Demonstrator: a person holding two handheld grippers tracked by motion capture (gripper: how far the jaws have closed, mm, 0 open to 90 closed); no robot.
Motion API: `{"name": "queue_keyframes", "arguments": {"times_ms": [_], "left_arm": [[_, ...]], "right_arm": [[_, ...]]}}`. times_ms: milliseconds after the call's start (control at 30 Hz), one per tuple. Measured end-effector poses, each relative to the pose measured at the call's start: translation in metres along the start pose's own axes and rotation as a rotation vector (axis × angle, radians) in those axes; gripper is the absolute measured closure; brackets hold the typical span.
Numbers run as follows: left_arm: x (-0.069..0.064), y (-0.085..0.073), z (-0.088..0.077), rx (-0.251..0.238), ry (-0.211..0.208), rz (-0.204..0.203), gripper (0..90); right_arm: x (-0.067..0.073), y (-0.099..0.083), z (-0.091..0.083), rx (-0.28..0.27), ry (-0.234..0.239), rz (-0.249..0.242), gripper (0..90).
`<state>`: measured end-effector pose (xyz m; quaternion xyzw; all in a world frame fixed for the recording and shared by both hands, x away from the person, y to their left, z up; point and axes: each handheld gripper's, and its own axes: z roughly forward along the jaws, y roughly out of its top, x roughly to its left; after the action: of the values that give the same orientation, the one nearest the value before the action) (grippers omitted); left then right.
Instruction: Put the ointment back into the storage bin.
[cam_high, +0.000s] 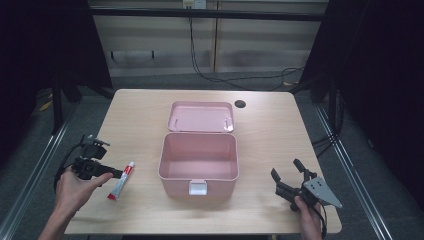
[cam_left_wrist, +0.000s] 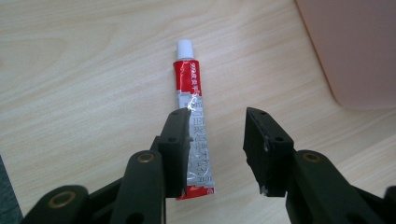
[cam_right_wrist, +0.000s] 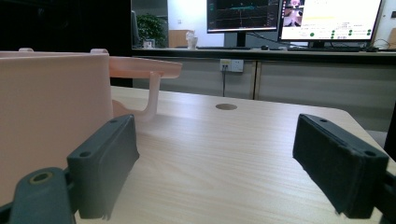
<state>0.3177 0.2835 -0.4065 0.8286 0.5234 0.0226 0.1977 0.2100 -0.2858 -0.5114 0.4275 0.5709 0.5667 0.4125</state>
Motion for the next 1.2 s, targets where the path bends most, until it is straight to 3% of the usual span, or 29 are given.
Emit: {"name": "queue_keyframes", "arguments": {"times_ms": [100,167,300,600,867,1000,1200], "left_arm": [[-0.002,0.005,0.005,0.055,0.033,-0.011,58.1],[0.001,0.007,0.009,0.089,0.036,-0.040,56.4],[0.005,0.012,0.012,0.102,0.037,-0.080,55.3],[0.003,0.020,0.023,0.170,0.051,-0.051,56.2],[0.001,0.027,0.034,0.213,0.071,-0.058,60.3],[0.004,0.028,0.041,0.222,0.060,-0.081,61.4],[0.006,0.027,0.050,0.246,0.085,-0.087,63.2]], "right_arm": [[0.000,0.000,0.000,0.000,0.000,0.000,13.1],[0.000,0.000,0.000,0.000,0.000,0.000,13.1],[0.000,0.000,0.000,0.000,0.000,0.000,13.1],[0.000,0.000,0.000,0.000,0.000,0.001,13.1],[0.000,0.000,0.000,0.003,-0.003,-0.001,13.1],[0.000,0.000,0.000,0.001,0.000,0.000,13.1],[0.000,0.000,0.000,0.002,-0.003,-0.001,13.1]]}}
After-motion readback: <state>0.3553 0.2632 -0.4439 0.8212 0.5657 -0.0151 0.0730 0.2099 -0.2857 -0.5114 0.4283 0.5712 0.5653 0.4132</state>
